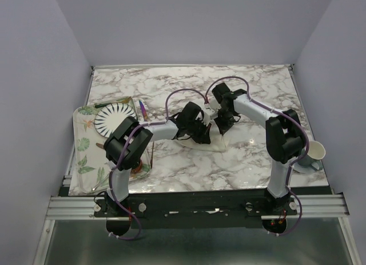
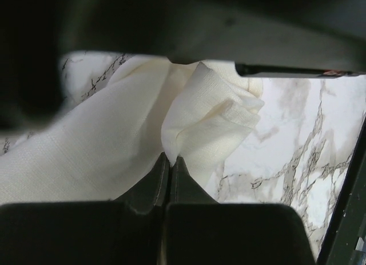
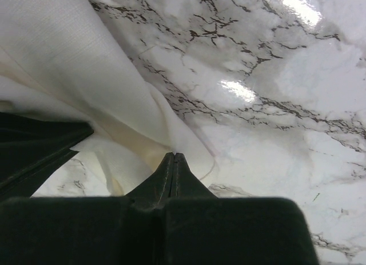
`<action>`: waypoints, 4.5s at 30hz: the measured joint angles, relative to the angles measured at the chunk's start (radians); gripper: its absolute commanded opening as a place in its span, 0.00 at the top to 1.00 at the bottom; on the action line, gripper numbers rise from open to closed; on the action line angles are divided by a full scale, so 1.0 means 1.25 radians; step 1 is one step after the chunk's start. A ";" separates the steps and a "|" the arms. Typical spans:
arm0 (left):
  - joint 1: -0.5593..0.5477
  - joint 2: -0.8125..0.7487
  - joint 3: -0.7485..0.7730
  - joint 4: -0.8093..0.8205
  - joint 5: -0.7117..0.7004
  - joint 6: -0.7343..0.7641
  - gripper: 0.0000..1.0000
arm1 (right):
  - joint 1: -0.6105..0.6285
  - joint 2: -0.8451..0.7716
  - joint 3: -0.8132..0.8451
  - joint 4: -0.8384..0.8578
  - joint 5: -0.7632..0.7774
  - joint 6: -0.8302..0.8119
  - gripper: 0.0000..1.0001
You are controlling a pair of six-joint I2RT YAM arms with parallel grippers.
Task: Fold the napkin into a case and place the utensils inside
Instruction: Stuff the top corner of the smaller-rectangle-folded napkin into the folded napkin.
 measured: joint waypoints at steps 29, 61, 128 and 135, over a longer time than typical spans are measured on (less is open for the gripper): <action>0.036 0.022 0.019 -0.013 0.016 -0.172 1.00 | -0.056 -0.041 -0.049 0.097 -0.148 0.064 0.99; 0.076 0.068 0.065 -0.054 0.153 -0.374 1.00 | -0.052 -0.052 -0.115 0.215 -0.199 0.017 1.00; 0.000 -0.290 -0.330 0.368 0.151 -0.233 0.82 | -0.051 -0.061 -0.135 0.229 -0.147 0.027 0.99; -0.030 -0.180 -0.281 0.390 0.079 -0.242 0.89 | -0.052 -0.061 -0.135 0.227 -0.151 0.047 0.99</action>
